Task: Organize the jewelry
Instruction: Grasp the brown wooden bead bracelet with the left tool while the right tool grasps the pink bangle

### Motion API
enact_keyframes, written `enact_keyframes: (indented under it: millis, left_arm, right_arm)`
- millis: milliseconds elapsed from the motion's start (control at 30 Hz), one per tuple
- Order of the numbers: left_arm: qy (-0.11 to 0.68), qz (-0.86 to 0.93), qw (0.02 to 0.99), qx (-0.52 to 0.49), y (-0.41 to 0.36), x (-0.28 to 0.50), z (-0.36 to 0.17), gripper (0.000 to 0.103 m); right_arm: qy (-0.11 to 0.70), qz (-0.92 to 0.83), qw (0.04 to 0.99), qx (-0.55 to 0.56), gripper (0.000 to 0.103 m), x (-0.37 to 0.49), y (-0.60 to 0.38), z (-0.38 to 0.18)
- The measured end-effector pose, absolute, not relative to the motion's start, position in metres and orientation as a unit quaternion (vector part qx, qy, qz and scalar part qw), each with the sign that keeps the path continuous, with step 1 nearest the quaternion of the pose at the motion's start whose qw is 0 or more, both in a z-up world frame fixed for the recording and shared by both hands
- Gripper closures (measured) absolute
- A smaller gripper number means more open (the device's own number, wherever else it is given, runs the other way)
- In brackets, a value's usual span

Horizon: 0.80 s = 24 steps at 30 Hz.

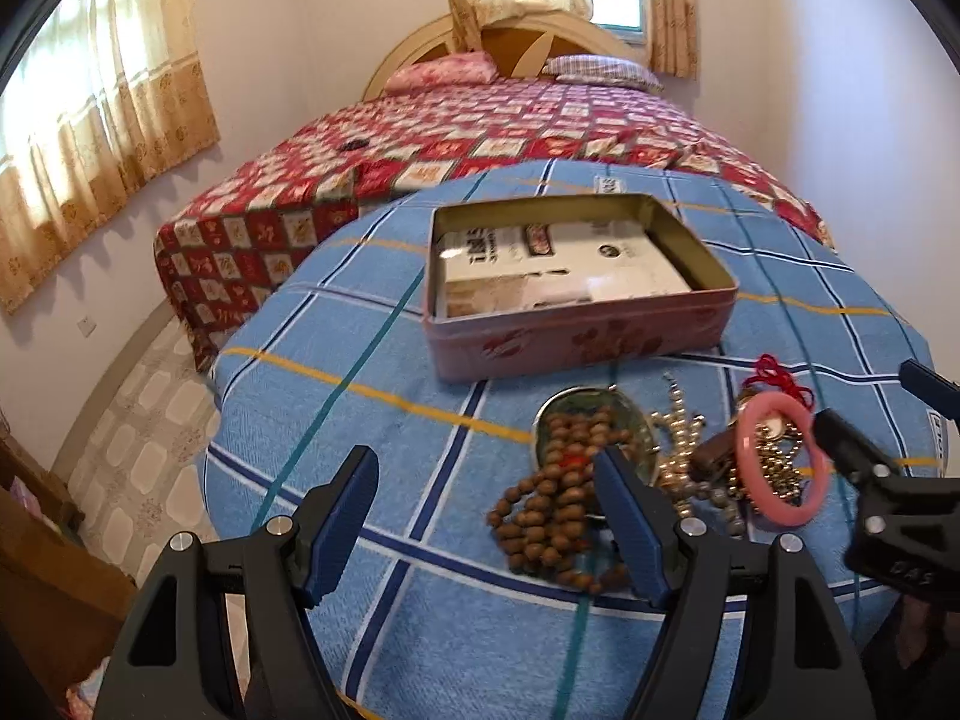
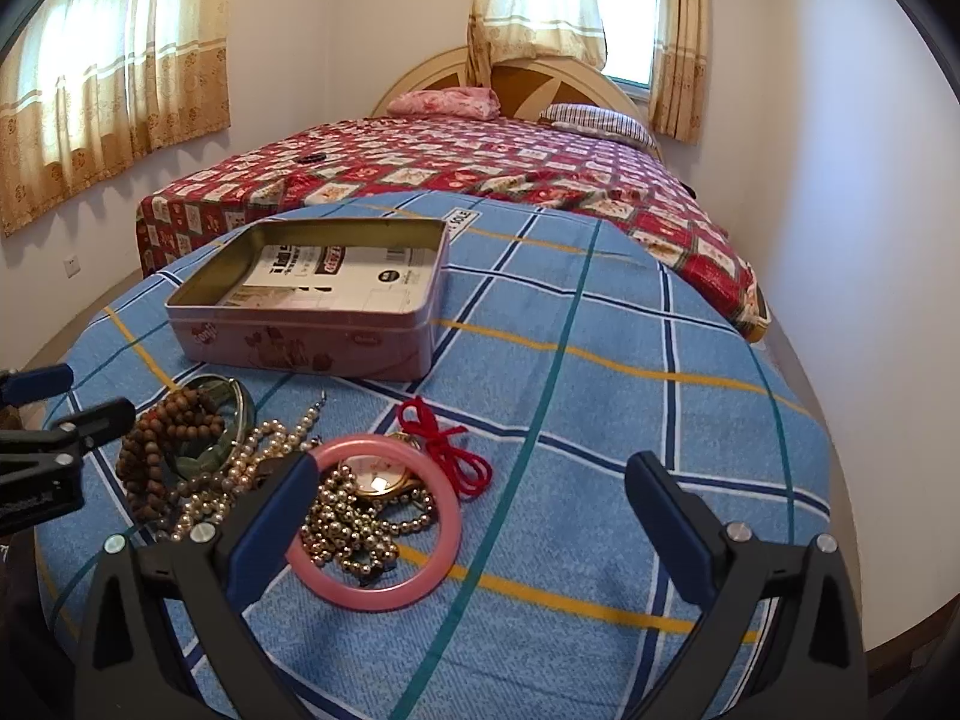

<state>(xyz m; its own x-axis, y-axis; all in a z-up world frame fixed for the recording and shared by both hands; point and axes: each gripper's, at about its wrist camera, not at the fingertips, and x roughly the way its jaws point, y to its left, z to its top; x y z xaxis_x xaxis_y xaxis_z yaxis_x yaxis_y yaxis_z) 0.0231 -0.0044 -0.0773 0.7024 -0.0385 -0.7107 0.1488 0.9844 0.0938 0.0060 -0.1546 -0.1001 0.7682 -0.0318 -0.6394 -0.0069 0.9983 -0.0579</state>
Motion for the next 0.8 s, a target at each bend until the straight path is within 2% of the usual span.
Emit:
enact_keyframes:
  millis: [200,233,333,400,467,533,600,733,800]
  left_arm:
    - [0.404,-0.061,0.909,0.088,-0.015,0.030,-0.093,0.029]
    - [0.406,-0.064,0.907,0.089,-0.017,0.031,-0.096,0.033]
    - [0.422,-0.083,0.900,0.080,-0.018,0.036,-0.105,0.055]
    - [0.418,-0.089,0.900,0.078,-0.019,0.035,-0.105,0.062]
    - [0.416,-0.096,0.901,0.075,-0.020,0.035,-0.105,0.072]
    - [0.416,-0.102,0.901,0.073,-0.020,0.034,-0.104,0.075]
    - [0.413,-0.112,0.901,0.070,-0.020,0.033,-0.100,0.082]
    - [0.399,-0.119,0.906,0.074,-0.021,0.028,-0.089,0.082]
    - [0.393,-0.121,0.909,0.070,-0.019,0.027,-0.083,0.089]
  right_arm:
    - [0.336,-0.007,0.941,-0.039,0.000,0.008,-0.152,-0.100]
    - [0.337,-0.010,0.941,-0.042,0.000,0.009,-0.153,-0.101]
    - [0.340,-0.013,0.940,-0.037,0.002,0.012,-0.157,-0.103]
    - [0.347,-0.013,0.937,-0.030,0.006,0.014,-0.160,-0.106]
    - [0.352,-0.010,0.936,-0.028,0.009,0.015,-0.160,-0.108]
    - [0.356,-0.006,0.934,-0.028,0.012,0.016,-0.158,-0.110]
    - [0.360,0.002,0.932,-0.030,0.016,0.017,-0.156,-0.112]
    - [0.363,0.012,0.931,-0.026,0.026,0.017,-0.156,-0.113]
    - [0.365,0.016,0.931,-0.021,0.030,0.018,-0.157,-0.114]
